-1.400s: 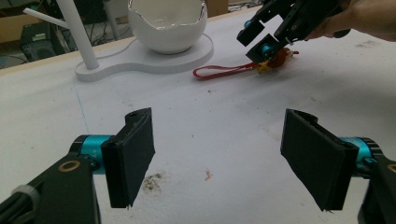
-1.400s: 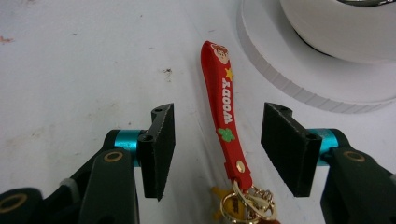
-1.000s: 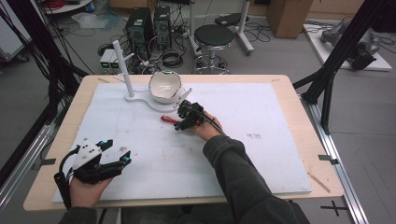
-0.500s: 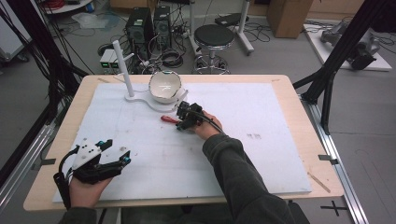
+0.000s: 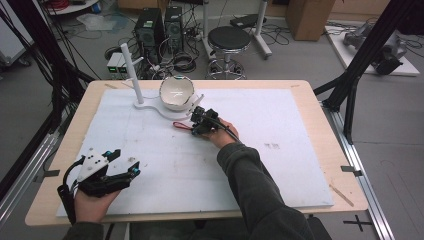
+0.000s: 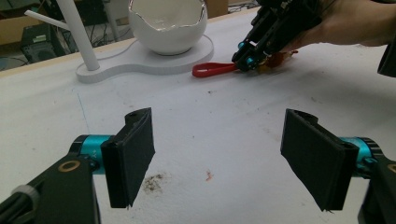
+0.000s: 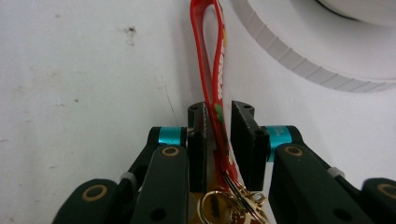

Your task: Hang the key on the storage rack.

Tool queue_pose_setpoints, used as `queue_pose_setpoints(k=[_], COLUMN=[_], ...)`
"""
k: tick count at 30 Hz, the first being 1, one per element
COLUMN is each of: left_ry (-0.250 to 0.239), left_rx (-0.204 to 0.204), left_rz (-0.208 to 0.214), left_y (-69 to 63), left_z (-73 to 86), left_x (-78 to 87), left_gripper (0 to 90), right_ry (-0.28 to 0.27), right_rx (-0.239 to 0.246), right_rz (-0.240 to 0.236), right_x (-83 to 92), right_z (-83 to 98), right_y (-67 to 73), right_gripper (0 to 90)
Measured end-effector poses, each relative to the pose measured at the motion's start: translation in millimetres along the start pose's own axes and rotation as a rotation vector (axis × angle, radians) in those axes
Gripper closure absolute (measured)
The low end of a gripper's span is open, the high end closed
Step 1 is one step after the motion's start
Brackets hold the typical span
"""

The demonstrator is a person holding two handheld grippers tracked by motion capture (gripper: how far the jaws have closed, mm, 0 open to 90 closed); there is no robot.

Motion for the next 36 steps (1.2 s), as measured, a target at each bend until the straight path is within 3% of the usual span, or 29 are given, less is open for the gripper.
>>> queue_pose_setpoints(k=[9,23,36], left_ry=[-0.002,-0.003,-0.004], left_rx=[-0.001,0.001,-0.001], left_rz=[0.001,0.0,-0.001], left_y=[-0.6,0.0,-0.2], left_z=[-0.3,-0.3,-0.6], left_x=[-0.1,0.1,0.3], left_gripper=[26.1,26.1,26.1], right_ry=[-0.001,-0.011,-0.092], right_rx=[-0.021,-0.04,-0.061], right_rz=[-0.018,-0.035,-0.072], right_x=[-1.8,1.2,14.3], right_z=[1.5,0.6,-11.4], right_y=[-0.9,-2.8,0.4], right_gripper=[82.9,85.7,86.0])
Point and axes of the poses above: each handheld gripper's, and its own axes: x roughly backward along the jaws, z roughly out of its underside, y roughly to its left, the point moved 8 cm from there along -x, roughly forward along the jaws, and after that the axes turned 9 degrees about -y, right-handed, at the moved point
